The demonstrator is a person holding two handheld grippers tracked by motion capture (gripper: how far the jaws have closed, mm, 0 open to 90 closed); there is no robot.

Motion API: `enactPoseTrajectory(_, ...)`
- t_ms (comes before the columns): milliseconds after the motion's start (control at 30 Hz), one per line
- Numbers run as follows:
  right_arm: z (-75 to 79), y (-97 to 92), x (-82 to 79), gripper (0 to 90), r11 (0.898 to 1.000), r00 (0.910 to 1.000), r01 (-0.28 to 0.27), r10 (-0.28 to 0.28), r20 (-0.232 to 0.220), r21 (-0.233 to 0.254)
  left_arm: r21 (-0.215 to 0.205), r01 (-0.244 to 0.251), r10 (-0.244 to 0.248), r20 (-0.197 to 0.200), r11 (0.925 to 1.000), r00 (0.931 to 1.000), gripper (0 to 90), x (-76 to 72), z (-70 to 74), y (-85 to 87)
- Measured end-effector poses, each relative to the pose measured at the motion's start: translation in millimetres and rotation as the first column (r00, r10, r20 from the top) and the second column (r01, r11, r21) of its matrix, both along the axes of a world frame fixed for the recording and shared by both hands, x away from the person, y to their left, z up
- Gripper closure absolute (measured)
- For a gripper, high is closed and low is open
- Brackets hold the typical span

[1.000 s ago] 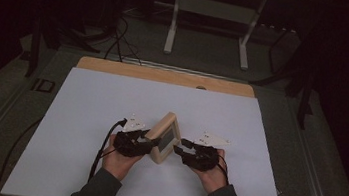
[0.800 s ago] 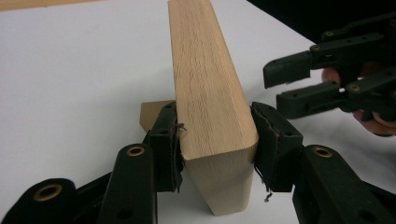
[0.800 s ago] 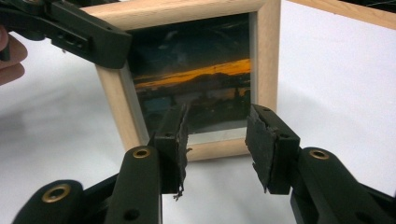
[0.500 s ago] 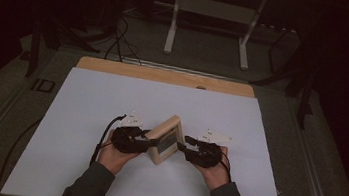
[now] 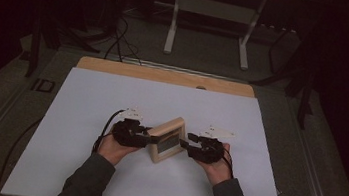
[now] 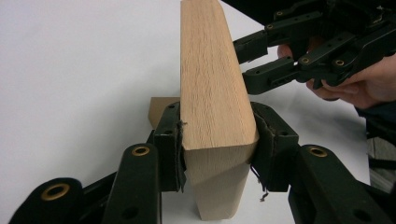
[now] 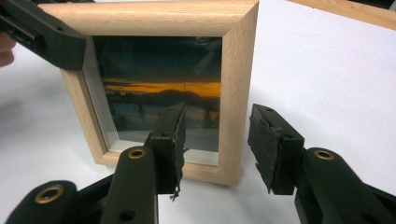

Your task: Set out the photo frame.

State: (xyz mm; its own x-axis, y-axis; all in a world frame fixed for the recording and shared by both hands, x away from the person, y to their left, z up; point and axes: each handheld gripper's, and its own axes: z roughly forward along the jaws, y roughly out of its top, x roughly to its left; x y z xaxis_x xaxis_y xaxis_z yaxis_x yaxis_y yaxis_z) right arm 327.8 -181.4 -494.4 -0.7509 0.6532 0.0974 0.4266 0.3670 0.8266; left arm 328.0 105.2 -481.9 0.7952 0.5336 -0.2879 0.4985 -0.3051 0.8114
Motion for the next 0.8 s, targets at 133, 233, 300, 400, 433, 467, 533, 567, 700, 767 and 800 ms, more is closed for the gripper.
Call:
enactPoseTrajectory(133,0.1,1.3,3.8,53.1,1.0,0.9999,-0.009,0.009,-0.008,-0.002,0.037,0.007,-0.008,0.015,0.9993,0.9999,58.5,4.5,2.7,-0.9)
enactPoseTrajectory(233,-0.4,2.9,6.5,50.3,1.0,0.9996,-0.021,0.021,-0.017,0.001,0.051,0.0,-0.002,0.033,0.9987,0.9994,57.6,3.5,2.9,-1.7)
enactPoseTrajectory(300,-0.6,4.1,8.1,48.9,1.0,0.9994,-0.028,0.028,-0.022,-0.001,0.07,-0.018,0.014,0.058,0.9974,0.9982,56.3,0.8,3.8,-3.2)
enactPoseTrajectory(400,-1.9,6.8,12.2,45.6,0.999,0.9988,-0.037,0.037,-0.032,0.002,0.079,-0.058,0.053,0.064,0.9952,0.9965,47.7,-1.2,4.3,-4.5)
enactPoseTrajectory(433,-1.9,6.8,12.2,45.6,0.999,0.9988,-0.037,0.037,-0.032,0.002,0.075,-0.071,0.066,0.066,0.9947,0.9956,47.7,-1.7,4.2,-4.1)
enactPoseTrajectory(467,-2.1,7.5,13.3,44.7,0.999,0.9987,-0.039,0.039,-0.033,-0.001,0.068,-0.083,0.079,0.065,0.9942,0.9948,45.3,-2.4,3.8,-3.7)
enactPoseTrajectory(533,-2.1,8.6,15.1,43.0,0.999,0.9984,-0.043,0.043,-0.037,0.003,0.065,-0.108,0.104,0.066,0.992,0.9924,41.4,-4.4,3.2,-2.3)
enactPoseTrajectory(567,-2.0,8.9,16.1,42.1,0.999,0.9983,-0.047,0.047,-0.035,0.004,0.057,-0.121,0.118,0.066,0.9909,0.9909,40.1,-6.1,2.9,-1.5)
enactPoseTrajectory(700,-1.4,10.9,21.3,37.9,0.998,0.9965,-0.067,0.067,-0.049,0.02,0.027,-0.175,0.173,0.069,0.9842,0.9825,39.1,-16.3,0.7,2.0)
enactPoseTrajectory(767,-1.4,12.2,24.2,36.6,0.997,0.9954,-0.078,0.079,-0.055,0.018,0.026,-0.207,0.205,0.081,0.9779,0.9755,39.3,-23.1,-1.2,1.9)
enactPoseTrajectory(800,-1.4,12.8,25.5,36.5,0.997,0.9951,-0.081,0.082,-0.056,0.016,0.022,-0.225,0.222,0.083,0.9742,0.9715,39.5,-26.3,-2.1,1.7)
